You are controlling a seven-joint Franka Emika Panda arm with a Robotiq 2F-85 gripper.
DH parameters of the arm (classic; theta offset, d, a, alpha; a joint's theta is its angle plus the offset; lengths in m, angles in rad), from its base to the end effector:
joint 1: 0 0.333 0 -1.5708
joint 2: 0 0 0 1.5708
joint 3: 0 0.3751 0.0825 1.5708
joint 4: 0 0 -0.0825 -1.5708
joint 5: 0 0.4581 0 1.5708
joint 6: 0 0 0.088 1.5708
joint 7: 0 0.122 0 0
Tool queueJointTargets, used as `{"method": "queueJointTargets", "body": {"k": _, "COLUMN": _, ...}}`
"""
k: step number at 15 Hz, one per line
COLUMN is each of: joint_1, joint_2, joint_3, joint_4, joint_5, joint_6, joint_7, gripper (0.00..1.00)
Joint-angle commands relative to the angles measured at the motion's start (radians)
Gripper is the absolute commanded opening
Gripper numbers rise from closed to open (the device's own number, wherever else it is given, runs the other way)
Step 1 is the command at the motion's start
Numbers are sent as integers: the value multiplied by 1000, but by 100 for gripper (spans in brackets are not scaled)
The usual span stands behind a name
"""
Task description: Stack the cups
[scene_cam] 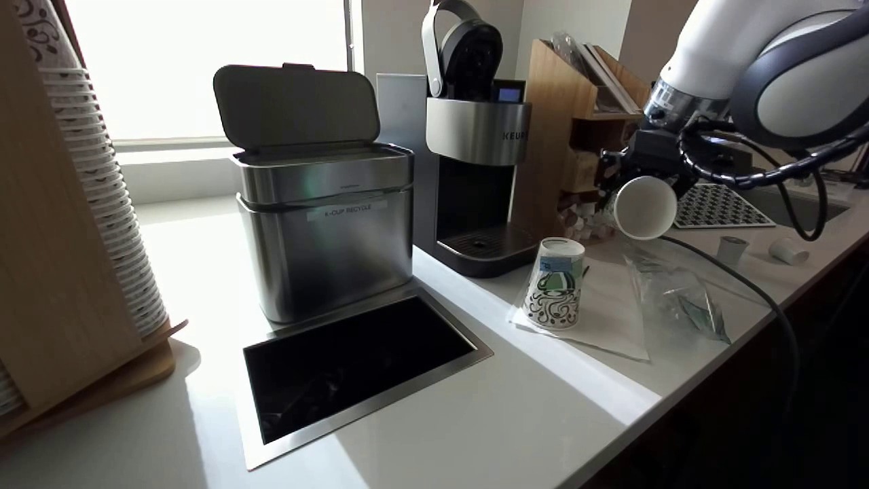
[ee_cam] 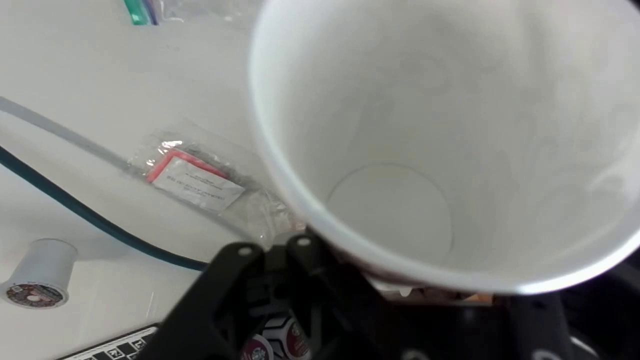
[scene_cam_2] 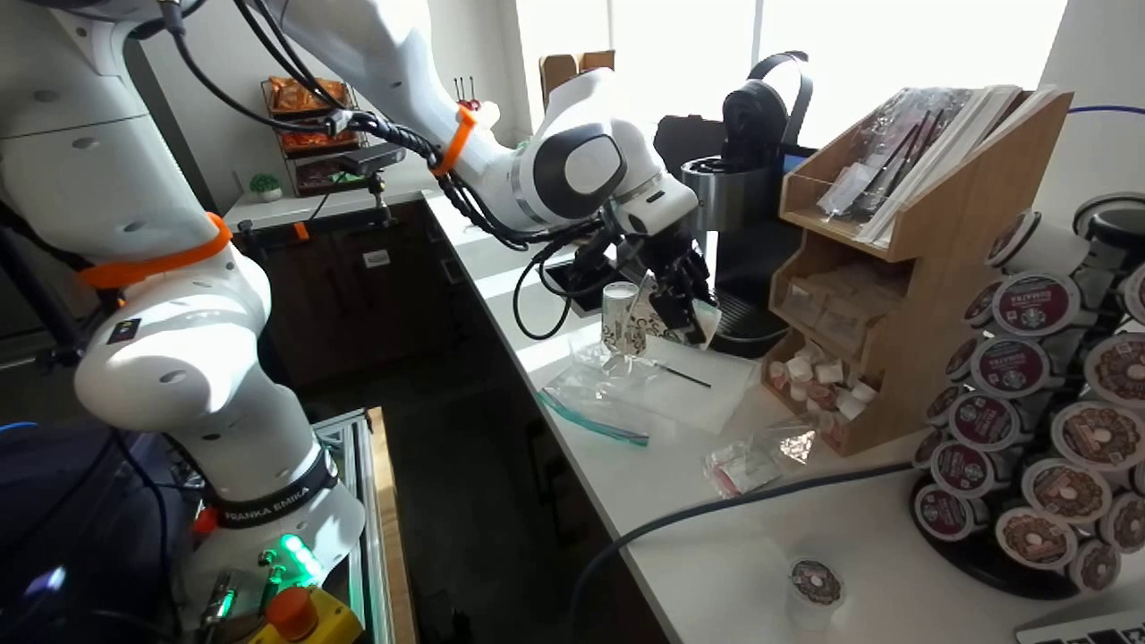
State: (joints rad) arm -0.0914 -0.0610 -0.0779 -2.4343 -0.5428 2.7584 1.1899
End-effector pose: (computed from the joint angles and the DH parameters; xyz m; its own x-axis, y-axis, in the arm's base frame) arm 0.5559 -0.0762 0.3567 0.5403 -0.7201 0.4354 -0.7526 -0.6449 -0.1328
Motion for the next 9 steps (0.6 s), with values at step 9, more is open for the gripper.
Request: {"method": "queueJointTargets", "body": {"k": 9, "joint_1": 0, "joint_2": -3, "joint_3": 52, "joint_4": 27, "joint_5": -579, "joint_6": -8, "joint_7": 597, "gripper": 40}}
